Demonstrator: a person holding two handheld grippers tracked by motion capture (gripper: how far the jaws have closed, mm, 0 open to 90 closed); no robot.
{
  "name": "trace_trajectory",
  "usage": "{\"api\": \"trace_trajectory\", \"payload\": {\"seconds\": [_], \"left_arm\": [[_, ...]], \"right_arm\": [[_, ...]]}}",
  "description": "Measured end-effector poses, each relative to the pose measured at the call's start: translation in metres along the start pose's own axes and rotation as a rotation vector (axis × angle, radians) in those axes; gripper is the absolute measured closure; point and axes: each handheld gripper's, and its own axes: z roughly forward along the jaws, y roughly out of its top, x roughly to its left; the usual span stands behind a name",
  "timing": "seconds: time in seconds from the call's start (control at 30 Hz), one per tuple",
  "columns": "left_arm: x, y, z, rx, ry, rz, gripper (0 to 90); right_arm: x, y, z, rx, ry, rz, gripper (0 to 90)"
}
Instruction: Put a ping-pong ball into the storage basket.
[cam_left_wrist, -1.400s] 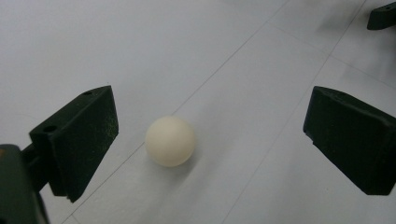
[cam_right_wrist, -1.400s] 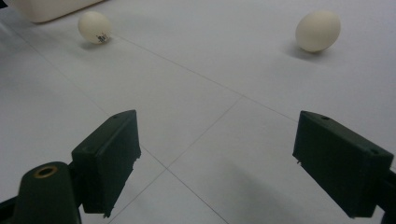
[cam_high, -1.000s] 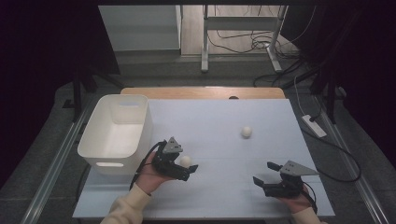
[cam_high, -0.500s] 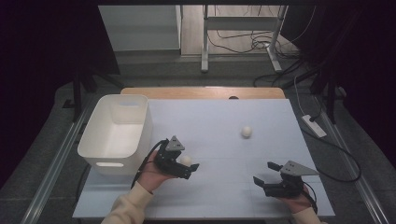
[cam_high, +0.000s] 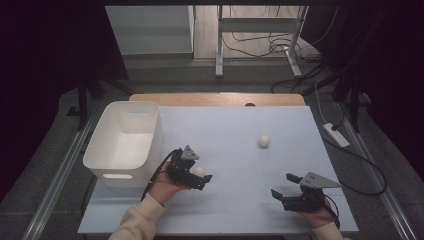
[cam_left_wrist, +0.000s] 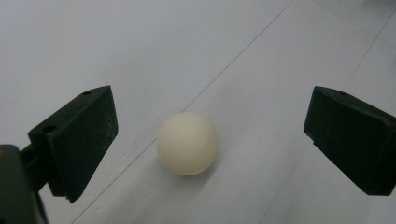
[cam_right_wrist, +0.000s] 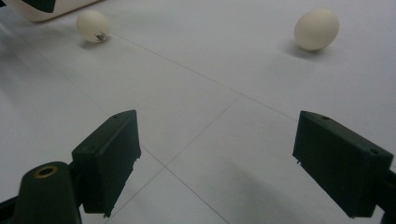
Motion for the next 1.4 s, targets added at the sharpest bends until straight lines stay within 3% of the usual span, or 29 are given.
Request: {"api": "trace_trajectory", "payload": {"seconds": [0.63,1.4], "left_arm": [[0.009,-0.003,0.017,0.076,0.008,-0.029,3.0],[0.015,-0.008,0.029,0.117,0.004,-0.047,3.2]], "right_arm": [[0.0,0.0,0.0,0.002,0.0,0.001,14.6],[0.0,0.0,0.0,0.002,0.0,0.0,14.6]]}}
